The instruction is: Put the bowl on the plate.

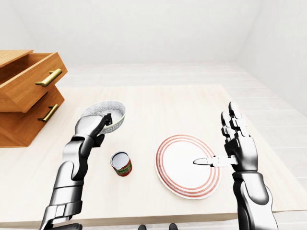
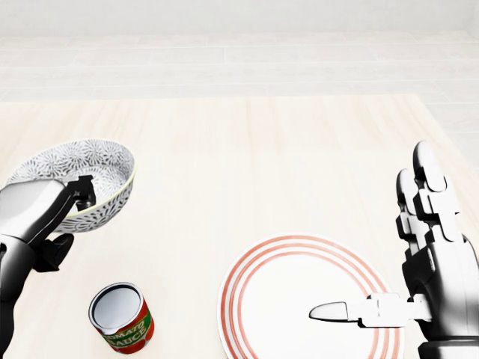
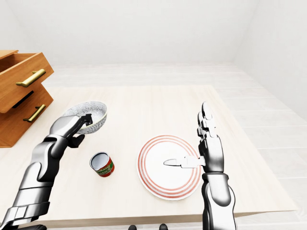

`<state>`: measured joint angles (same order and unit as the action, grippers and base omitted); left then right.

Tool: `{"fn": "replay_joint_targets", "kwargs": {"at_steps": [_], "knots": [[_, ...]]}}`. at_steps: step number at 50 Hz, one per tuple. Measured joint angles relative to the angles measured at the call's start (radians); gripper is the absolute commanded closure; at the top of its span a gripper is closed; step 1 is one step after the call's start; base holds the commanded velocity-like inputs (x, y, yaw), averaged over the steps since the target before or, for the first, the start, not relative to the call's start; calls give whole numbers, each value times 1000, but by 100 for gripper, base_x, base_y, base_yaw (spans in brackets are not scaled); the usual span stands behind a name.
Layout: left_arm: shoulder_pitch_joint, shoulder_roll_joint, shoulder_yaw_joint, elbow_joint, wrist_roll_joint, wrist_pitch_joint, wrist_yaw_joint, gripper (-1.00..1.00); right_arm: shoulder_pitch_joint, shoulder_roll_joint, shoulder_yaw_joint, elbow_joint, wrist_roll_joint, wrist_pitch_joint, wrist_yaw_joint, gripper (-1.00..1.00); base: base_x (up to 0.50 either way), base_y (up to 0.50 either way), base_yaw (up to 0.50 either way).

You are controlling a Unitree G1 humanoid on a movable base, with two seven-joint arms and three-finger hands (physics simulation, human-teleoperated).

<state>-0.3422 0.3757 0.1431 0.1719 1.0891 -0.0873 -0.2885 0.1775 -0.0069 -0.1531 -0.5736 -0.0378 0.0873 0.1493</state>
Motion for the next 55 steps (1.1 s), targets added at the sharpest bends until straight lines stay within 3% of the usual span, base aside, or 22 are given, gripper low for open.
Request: {"fn": "replay_joint_targets", "kwargs": {"at_steps": [21,55], "knots": [[-9,-51,-4,-240,5,7,-172,100,3,1,6,3,0,0,-3,-100,0,0,0],[-49,-153,-87,-427,47,11,-337,100,48,10,-26,-10,8,0,11,-100,0,0,0]]}}
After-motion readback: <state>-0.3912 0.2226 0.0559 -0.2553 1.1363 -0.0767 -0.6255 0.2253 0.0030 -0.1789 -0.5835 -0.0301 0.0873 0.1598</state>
